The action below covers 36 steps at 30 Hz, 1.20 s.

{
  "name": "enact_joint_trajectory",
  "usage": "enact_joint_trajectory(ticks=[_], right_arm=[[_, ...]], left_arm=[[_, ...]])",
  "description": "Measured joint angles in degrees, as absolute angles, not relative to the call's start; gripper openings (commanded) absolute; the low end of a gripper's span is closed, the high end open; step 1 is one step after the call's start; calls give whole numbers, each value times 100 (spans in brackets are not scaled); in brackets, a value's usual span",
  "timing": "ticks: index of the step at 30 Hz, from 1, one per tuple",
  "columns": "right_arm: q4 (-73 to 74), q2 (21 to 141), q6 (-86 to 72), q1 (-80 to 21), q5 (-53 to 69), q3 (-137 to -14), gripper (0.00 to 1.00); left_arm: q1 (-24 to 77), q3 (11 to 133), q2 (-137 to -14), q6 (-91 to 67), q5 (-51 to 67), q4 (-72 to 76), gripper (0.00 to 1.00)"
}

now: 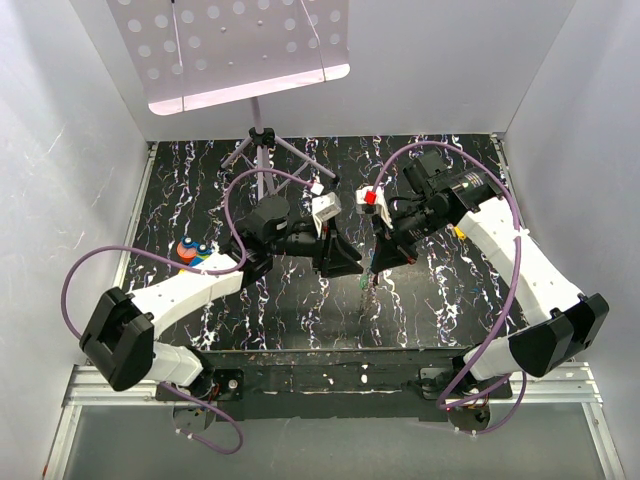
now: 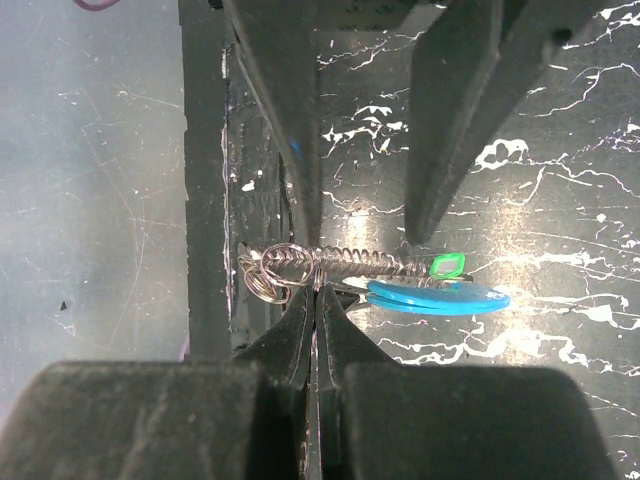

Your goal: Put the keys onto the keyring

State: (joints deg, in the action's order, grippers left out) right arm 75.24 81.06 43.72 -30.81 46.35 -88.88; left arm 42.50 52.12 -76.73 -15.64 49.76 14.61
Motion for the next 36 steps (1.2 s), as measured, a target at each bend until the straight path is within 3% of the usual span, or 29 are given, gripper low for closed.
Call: enact_joint_trajectory(ticks=[36], right_arm=[[7522,8128,4200,-3079,4707,-8910,1]], left_arm=[[4359,5214,-7872,-2062,5422,2226,31]])
